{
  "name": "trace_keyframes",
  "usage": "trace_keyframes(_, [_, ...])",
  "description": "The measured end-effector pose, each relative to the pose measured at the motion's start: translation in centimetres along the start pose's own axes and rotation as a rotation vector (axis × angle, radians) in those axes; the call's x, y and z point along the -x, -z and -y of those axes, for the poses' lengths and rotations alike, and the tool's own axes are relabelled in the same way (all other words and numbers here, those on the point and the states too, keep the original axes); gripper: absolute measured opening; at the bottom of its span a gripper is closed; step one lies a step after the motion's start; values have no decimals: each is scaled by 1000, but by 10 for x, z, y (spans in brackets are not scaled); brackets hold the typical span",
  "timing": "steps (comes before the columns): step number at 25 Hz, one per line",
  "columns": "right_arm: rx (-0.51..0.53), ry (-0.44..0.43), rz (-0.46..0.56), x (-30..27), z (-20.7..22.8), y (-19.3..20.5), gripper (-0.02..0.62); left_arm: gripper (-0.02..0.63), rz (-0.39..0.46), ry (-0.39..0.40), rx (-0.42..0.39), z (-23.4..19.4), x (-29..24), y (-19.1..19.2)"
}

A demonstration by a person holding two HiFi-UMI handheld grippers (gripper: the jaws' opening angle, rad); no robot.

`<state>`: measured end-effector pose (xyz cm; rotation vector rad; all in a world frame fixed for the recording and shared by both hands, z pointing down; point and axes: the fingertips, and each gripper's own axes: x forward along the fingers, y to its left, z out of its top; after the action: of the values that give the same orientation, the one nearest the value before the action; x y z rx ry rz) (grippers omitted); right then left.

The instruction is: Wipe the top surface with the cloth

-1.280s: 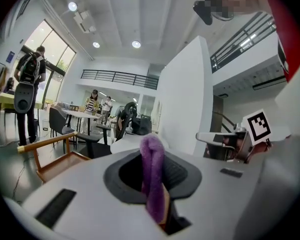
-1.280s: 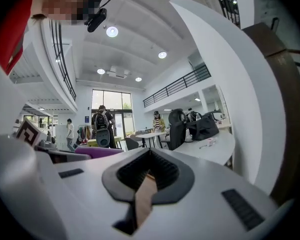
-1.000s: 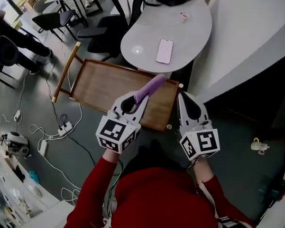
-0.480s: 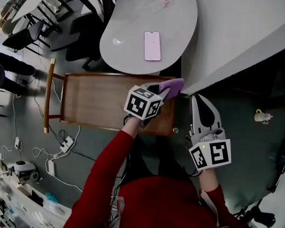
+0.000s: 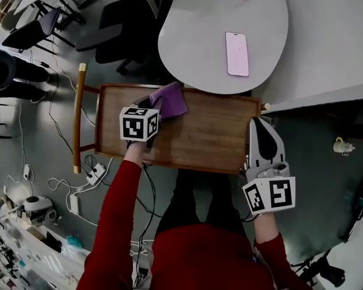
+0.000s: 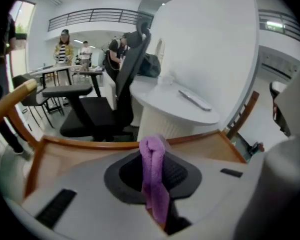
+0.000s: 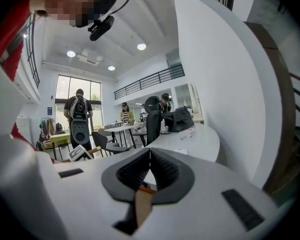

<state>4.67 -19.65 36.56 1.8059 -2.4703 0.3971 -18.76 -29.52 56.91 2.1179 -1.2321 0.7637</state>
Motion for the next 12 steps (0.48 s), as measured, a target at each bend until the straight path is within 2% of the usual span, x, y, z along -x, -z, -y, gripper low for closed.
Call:
trace_keyframes(6, [-8,-19,-24,-23,-17,8,12,57,-37,-312,51,-127,51,14])
trace_keyframes(9, [-19,-9,-35,-25,-18,11,12,55,-57,-459,58,-159,73,20])
trace_keyframes(12, [-10,4,-37,-24,-18,11,12,57,-81,-607,-5,-175,91,22])
